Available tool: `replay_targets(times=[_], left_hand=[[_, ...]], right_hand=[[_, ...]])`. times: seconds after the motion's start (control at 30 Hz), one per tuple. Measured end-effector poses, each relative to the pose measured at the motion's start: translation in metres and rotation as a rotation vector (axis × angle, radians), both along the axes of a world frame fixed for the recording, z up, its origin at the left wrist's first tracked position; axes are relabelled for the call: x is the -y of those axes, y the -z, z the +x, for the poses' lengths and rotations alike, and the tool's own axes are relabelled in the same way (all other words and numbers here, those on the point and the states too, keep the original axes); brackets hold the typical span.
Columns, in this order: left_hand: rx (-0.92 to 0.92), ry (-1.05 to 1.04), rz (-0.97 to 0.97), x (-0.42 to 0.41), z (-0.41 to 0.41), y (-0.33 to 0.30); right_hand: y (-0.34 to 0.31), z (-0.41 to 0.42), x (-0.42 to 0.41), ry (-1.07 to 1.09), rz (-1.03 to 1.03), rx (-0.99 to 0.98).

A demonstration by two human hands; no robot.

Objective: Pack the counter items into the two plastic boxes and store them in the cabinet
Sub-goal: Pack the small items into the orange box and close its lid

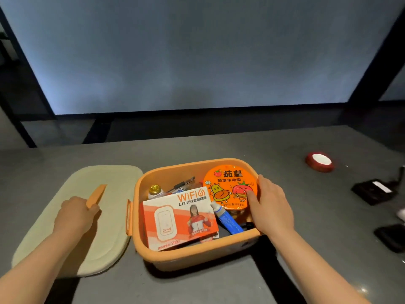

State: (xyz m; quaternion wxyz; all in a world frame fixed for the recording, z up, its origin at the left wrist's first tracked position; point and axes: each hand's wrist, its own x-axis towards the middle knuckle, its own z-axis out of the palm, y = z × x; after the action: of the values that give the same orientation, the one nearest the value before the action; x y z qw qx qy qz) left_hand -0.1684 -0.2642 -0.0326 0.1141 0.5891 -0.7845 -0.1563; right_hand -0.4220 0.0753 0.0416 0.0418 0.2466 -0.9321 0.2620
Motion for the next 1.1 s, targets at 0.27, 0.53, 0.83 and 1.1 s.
replay_targets(times=[0.27, 0.53, 0.83, 1.1], left_hand=[[-0.474, 0.174, -0.473, -0.020, -0.016, -0.109], [-0.431, 0.671, -0.490, -0.159, -0.098, -0.158], [-0.099, 0.781, -0.447, -0.173, -0.115, -0.095], [-0.085, 0.657, -0.436, -0.195, -0.123, -0.085]], right_hand=[[0.006, -0.008, -0.007, -0.011, -0.009, 0.024], [0.000, -0.026, -0.023, 0.046, -0.776, 0.468], [-0.017, -0.044, -0.039, -0.036, -0.831, 0.477], [-0.009, -0.041, -0.015, -0.370, -0.261, 0.357]])
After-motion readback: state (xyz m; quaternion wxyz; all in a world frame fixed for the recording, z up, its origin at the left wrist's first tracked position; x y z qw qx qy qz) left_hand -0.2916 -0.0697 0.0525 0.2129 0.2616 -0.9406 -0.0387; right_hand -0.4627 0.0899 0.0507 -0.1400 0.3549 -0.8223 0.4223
